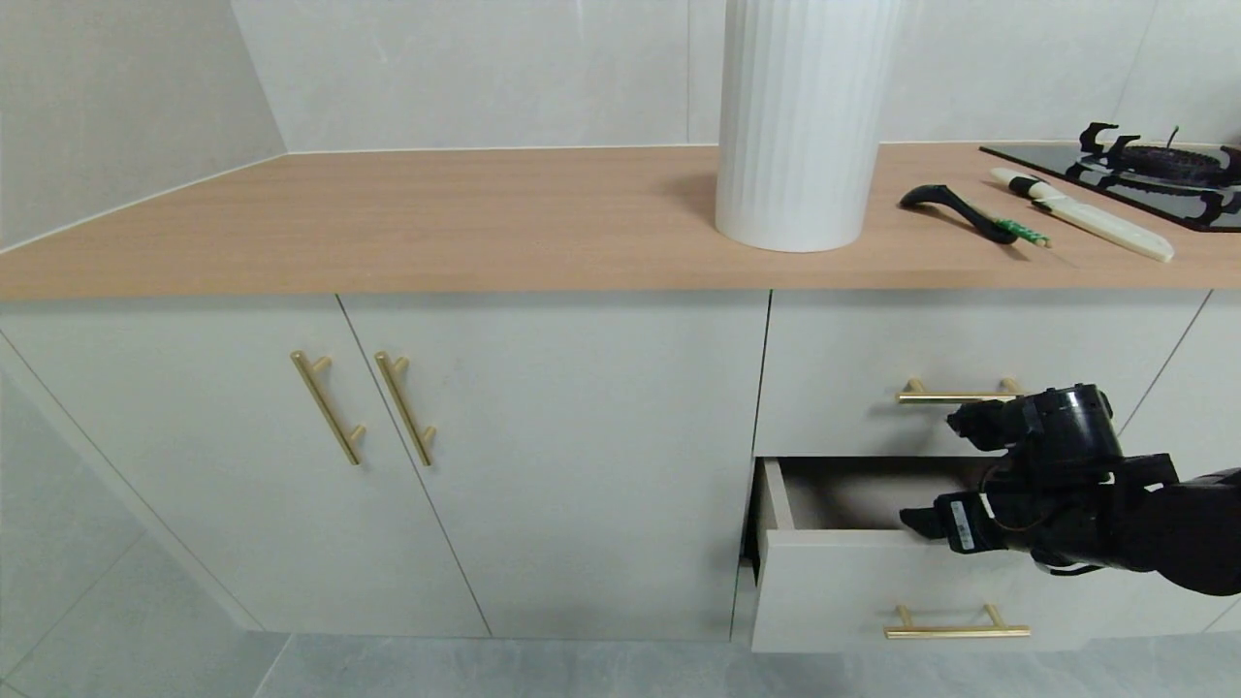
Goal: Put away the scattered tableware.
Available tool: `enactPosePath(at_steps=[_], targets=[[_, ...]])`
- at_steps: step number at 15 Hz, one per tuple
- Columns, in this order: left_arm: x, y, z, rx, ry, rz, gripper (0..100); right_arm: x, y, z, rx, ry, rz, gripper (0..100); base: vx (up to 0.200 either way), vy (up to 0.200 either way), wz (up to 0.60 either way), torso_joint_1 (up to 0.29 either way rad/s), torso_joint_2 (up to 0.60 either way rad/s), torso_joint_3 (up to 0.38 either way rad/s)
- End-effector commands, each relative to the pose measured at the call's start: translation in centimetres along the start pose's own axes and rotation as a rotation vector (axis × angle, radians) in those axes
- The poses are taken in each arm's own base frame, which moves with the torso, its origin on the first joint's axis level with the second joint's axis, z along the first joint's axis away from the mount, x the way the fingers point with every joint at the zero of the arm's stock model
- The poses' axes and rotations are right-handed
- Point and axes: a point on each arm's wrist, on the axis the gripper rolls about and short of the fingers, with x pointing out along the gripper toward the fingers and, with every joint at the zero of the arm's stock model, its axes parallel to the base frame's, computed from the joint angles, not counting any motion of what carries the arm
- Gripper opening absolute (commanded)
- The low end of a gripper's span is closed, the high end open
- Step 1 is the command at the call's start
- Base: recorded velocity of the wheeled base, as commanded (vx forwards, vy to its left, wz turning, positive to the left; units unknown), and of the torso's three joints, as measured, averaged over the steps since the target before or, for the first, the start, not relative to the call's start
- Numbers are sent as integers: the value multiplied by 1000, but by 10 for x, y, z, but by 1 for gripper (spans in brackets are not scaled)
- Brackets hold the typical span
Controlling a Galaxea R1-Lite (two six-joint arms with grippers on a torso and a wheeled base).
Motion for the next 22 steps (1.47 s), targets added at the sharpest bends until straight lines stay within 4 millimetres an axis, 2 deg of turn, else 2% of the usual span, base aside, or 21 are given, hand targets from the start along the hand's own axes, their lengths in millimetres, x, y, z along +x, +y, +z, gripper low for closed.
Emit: enactPosePath(at_steps=[1,4,5,10,15,19,22], targets=[[0,0,0,1,2,-1,100,-8,-1,3,-2,-5,1,100,0,0,0,0,0,0],[0,0,0,-1,2,1,100,-17,-3,-4,-67,74,1,100,0,0,0,0,0,0],[0,0,0,-1,2,1,100,-28,-4,-12,-132,173,11,100,0,0,0,0,0,0],[0,0,0,1,2,-1,100,-45,4,-26,-233,398,49,100,0,0,0,0,0,0],[0,0,0,1,0,1,100,-54,17,-40,-326,513,87,100,0,0,0,0,0,0],[0,0,0,-1,2,1,100,-58,17,-44,-353,564,82,100,0,0,0,0,0,0],[0,0,0,-1,2,1,100,-67,15,-38,-355,518,56,100,0,0,0,0,0,0]])
